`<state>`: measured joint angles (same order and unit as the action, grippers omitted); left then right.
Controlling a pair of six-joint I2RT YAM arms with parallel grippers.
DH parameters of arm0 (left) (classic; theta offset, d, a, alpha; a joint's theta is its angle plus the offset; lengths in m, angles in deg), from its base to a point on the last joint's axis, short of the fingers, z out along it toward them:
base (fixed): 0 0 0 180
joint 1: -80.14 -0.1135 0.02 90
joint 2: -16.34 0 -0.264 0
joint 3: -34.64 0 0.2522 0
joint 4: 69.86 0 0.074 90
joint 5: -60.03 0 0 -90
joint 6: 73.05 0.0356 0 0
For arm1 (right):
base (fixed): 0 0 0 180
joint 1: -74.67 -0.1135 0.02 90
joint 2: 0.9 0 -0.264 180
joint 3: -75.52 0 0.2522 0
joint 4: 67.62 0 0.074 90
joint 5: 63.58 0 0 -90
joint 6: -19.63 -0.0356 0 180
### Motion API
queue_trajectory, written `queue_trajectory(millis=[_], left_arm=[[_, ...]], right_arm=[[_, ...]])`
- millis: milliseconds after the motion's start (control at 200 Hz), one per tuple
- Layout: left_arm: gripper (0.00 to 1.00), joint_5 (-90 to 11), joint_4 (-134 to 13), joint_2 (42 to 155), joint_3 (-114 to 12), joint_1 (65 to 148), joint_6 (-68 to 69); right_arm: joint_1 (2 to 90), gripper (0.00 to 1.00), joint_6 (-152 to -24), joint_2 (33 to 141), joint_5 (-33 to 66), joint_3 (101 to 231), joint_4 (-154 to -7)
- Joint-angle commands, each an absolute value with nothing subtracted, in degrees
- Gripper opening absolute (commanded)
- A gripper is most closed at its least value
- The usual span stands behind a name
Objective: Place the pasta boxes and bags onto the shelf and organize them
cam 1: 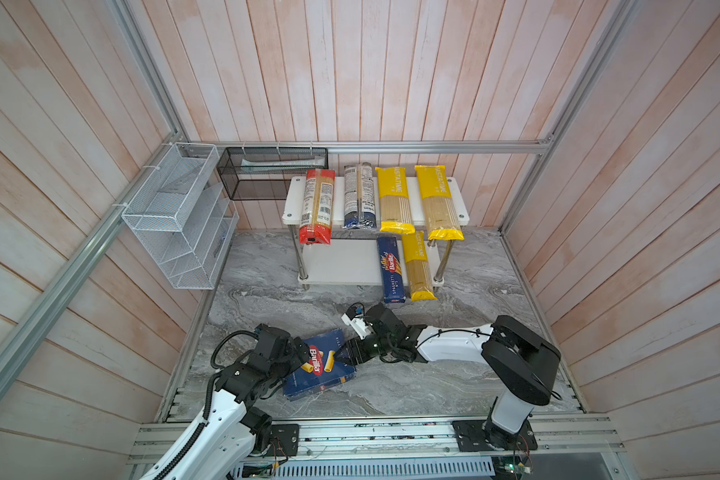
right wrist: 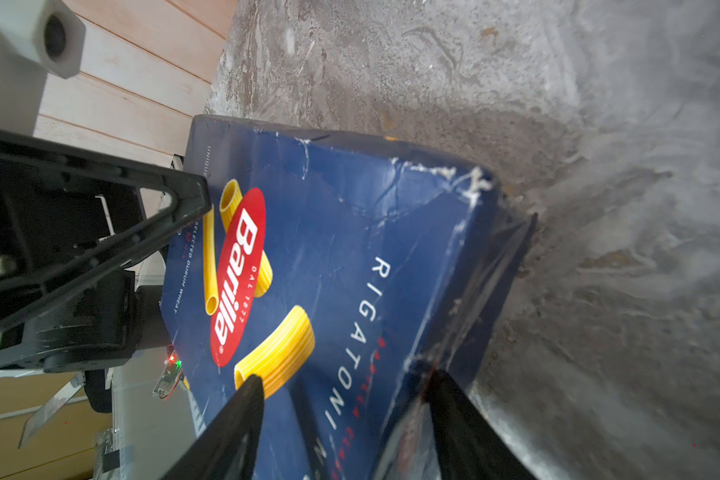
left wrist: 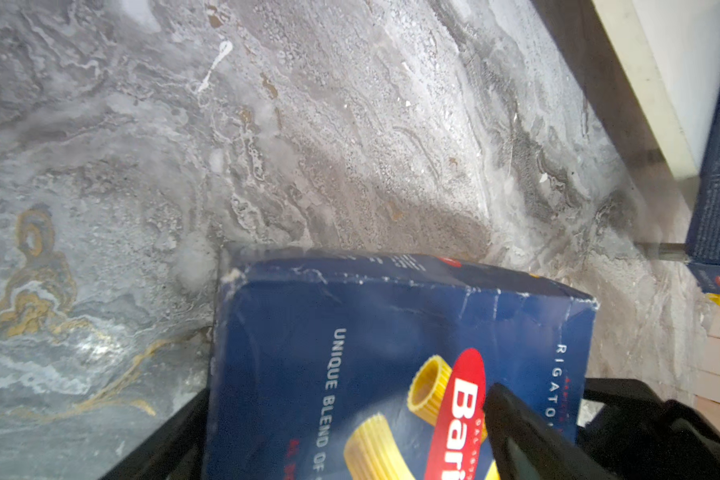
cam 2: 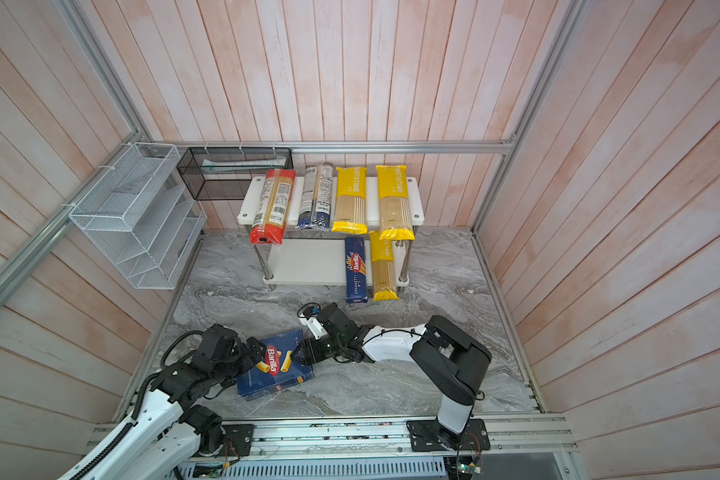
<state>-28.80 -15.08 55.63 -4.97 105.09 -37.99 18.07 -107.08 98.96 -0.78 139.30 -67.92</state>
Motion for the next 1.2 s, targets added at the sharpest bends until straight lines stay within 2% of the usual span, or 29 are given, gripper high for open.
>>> queue_trajectory(millis=[0,275,1195], left_arm=[[1.00,-35.93,-26.73,56.73,-7.34,108.04,-38.14],[1.00,-34.98,-31.17,63.79,-12.16,112.11,-36.83],[1.00,-36.03,-42.85,77.13,-21.97,112.26,-31.08]], right_arm=[[16.14,0.62,-108.49,96.69,-3.48,140.33,-64.61],[15.96,0.61,-108.35,94.66,-2.53,141.74,-65.70],[18.82,0.56,-106.49,89.08,3.18,145.29,-68.07]])
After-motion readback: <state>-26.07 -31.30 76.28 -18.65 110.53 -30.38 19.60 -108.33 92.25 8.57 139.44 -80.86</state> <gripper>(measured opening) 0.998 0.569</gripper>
